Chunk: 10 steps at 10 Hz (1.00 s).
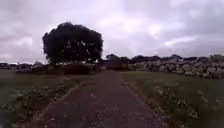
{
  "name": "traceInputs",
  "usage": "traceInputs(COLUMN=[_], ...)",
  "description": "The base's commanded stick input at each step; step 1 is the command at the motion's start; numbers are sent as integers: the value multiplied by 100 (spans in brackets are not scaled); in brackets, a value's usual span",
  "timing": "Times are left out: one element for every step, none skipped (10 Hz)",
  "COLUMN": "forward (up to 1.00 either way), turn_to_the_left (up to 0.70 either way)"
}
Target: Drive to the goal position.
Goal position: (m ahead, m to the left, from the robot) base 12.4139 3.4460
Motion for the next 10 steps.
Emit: traceInputs(forward=[50,50,50,50,50,50,50,50,50,50], turn_to_the_left=[1,10,18,25,25,25,25,25,25,25])
